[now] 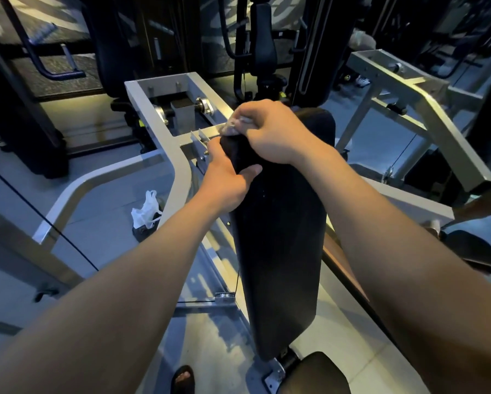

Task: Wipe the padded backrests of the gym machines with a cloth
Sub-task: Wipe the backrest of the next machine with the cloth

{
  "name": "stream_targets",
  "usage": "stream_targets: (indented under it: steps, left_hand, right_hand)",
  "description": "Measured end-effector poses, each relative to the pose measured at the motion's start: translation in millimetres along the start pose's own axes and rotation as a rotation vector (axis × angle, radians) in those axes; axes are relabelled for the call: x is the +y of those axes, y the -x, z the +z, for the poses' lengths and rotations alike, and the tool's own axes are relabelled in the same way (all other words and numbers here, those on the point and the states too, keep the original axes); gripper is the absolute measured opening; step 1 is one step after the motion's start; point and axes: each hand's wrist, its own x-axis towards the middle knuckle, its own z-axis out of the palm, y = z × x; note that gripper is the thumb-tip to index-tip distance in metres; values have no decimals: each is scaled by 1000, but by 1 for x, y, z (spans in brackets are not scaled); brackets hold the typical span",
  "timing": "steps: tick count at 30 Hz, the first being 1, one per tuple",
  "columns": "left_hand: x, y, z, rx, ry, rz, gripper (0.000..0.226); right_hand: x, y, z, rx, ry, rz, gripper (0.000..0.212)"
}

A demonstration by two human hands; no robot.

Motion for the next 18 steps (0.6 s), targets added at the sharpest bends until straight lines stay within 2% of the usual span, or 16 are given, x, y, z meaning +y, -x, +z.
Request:
stream_targets:
  steps: [4, 9, 12, 14, 18]
  left_hand:
    - [-3, 0, -1, -8, 21, 9, 70]
    - [7, 8, -6, -32, -30, -66, 80]
    - [-2, 23, -16, -117, -159, -157, 91]
    - [-14, 46, -23, -81, -219, -176, 82]
    - [-41, 96, -31, 96, -166, -262, 36]
  right_hand:
    - [7, 10, -2, -30, 71, -162, 20]
    - [11, -3, -5, 25, 187, 55, 21]
    - [-3, 4, 1, 28, 196, 57, 26]
    - [-11, 13, 5, 36, 208, 12, 25]
    - [-19, 31, 15, 102, 244, -96, 25]
